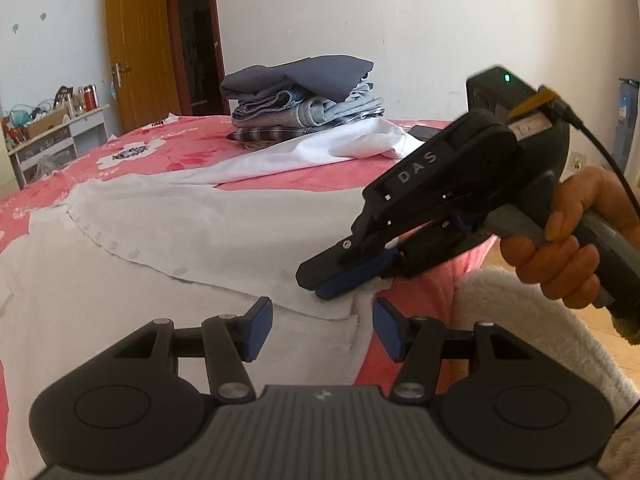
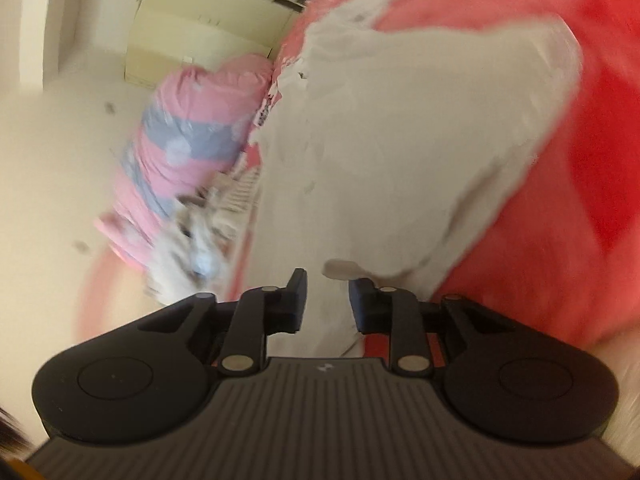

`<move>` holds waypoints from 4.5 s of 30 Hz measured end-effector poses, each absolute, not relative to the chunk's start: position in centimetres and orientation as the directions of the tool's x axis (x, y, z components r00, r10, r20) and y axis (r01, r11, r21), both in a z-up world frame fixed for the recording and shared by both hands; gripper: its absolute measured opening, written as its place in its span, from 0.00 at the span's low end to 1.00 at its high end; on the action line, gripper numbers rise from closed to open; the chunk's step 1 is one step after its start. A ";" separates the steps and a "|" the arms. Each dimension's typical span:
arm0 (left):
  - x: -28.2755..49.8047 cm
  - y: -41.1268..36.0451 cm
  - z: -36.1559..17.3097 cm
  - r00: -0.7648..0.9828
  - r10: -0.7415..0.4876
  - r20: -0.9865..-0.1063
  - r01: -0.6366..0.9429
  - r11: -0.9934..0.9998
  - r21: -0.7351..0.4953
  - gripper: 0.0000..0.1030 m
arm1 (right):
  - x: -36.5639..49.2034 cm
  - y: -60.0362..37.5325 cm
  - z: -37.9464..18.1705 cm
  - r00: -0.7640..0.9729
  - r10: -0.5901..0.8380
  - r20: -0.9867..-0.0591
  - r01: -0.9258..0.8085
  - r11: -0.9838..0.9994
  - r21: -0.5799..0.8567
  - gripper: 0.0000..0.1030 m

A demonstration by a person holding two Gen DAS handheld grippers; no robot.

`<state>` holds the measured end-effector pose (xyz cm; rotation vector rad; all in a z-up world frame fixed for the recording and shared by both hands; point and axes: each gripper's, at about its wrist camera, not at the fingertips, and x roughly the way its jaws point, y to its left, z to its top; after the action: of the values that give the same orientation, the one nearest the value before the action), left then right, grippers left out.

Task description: Fold clothes

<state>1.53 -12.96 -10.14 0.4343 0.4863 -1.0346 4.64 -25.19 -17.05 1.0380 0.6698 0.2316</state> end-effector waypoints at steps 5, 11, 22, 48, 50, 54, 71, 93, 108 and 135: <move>1.9 -12.4 -9.6 0.426 -0.718 -0.550 0.886 0.455 0.092 0.54 | 6.1 -26.9 -18.2 0.816 0.548 -0.182 0.067 0.222 0.973 0.00; 2.7 -10.6 -9.1 0.426 -0.727 -0.539 0.868 0.496 0.017 0.54 | 7.5 -27.8 -17.5 0.803 0.576 0.150 -0.066 -0.163 0.984 0.00; 1.6 -13.7 -10.0 0.414 -0.716 -0.562 0.897 0.427 0.117 0.54 | 2.6 -28.5 -12.6 0.882 0.318 -0.348 0.054 0.666 0.744 0.04; 1.9 -18.3 -10.6 0.400 -0.590 -0.702 0.912 0.331 0.242 0.14 | -2.9 -30.4 -16.4 0.918 0.203 -0.340 0.131 0.653 0.745 0.04; 1.8 -18.4 -10.6 0.396 -0.589 -0.705 0.914 0.324 0.243 0.14 | -3.4 -30.6 -16.5 0.921 0.193 -0.338 0.139 0.646 0.750 0.04; 1.2 -18.6 -10.5 0.410 -0.578 -0.705 0.911 0.294 0.289 0.25 | -4.3 -31.3 -16.9 0.927 0.171 -0.334 0.158 0.630 0.761 0.04; 1.2 -16.0 -3.2 0.461 -0.640 -0.615 0.887 0.318 0.333 0.02 | -5.3 -33.1 -18.1 0.930 0.122 -0.346 0.206 0.607 0.768 0.04; 2.0 -11.1 -6.7 0.255 -0.690 -0.677 0.952 0.302 0.051 0.24 | 5.8 -35.4 -14.0 0.852 0.176 -0.493 0.150 0.820 0.552 0.17; 3.3 -14.4 -10.8 0.270 -0.646 -0.714 0.926 0.378 0.008 0.25 | 4.6 -32.0 -11.8 0.817 0.065 -0.573 0.151 0.935 0.321 0.00; 4.6 -11.4 -7.1 0.304 -0.772 -0.558 0.892 0.437 -0.118 0.46 | 6.1 -37.5 -13.6 0.726 -0.407 -0.554 0.397 0.906 -0.146 0.60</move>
<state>4.56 -11.39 -7.07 0.2303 0.5987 -1.1145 6.07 -37.50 -13.63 -0.0173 0.6151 -0.4436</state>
